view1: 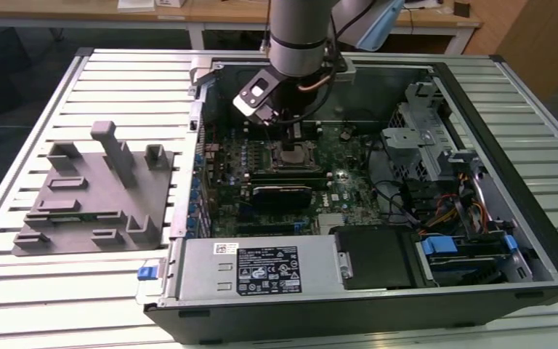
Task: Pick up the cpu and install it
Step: 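Close the cpu cover, then install the first cpu locking lever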
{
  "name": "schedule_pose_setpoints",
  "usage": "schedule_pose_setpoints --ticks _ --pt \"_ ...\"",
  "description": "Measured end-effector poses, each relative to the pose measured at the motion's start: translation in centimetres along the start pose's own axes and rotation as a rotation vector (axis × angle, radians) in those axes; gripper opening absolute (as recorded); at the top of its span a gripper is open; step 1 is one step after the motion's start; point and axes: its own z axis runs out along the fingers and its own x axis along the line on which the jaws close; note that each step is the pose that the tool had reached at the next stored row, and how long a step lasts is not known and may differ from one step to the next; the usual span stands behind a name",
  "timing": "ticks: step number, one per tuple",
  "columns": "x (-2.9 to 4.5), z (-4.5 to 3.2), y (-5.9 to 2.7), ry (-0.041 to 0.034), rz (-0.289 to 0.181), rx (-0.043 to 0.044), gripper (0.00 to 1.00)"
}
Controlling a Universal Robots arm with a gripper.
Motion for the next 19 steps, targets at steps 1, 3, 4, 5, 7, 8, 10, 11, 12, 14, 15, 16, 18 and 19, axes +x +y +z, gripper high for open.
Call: schedule_pose_setpoints --ticks 1,3,4,5,7,8,10,11,12,14,15,16,18,19 --pt "-0.01 0.0 0.16 0.0 0.0 0.0002 0.11" --pt "-0.03 0.0 0.46 -0.0001 0.0 0.0003 0.11" --pt "-0.04 0.01 0.61 0.0 0.0 0.0003 0.11" --pt "-0.05 0.01 0.76 0.0 0.0 0.0003 0.11" --pt "-0.07 0.01 1.01 0.0001 0.0 0.0003 0.11" --pt "-0.08 0.02 1.11 0.0001 0.0 0.0003 0.11" --pt "-0.09 0.02 1.31 0.0 0.0 0.0003 0.11" --pt "-0.1 0.02 1.41 0.0 0.0 0.0003 0.11" --pt "-0.11 0.02 1.49 0.0 0.0 0.0003 0.11" --pt "-0.11 0.02 1.56 0.0 0.0 0.0003 0.11" --pt "-0.11 0.02 1.56 0.0 0.0 0.0003 0.11" --pt "-0.11 0.02 1.57 0.0001 0.0 0.0003 0.11" --pt "-0.11 -0.02 1.58 -0.0002 0.0 0.0004 0.11" --pt "-0.11 -0.05 1.58 -0.0001 0.0 0.0003 0.11"
